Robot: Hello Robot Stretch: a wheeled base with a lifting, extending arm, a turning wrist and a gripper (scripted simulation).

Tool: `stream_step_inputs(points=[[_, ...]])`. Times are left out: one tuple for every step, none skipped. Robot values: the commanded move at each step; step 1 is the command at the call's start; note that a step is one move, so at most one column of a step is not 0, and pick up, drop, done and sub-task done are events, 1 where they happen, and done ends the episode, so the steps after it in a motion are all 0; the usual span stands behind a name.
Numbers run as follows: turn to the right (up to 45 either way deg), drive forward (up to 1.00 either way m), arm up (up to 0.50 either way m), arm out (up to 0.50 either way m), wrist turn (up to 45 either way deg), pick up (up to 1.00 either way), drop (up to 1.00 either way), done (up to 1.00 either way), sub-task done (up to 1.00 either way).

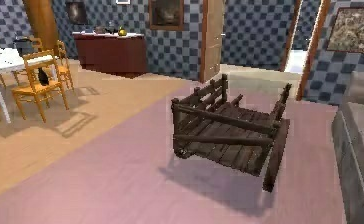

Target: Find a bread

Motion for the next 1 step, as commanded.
stream_step_inputs(points=[[-45.0,0.0,0.0,0.0,0.0,0.0,0.0,0.0,0.0]])
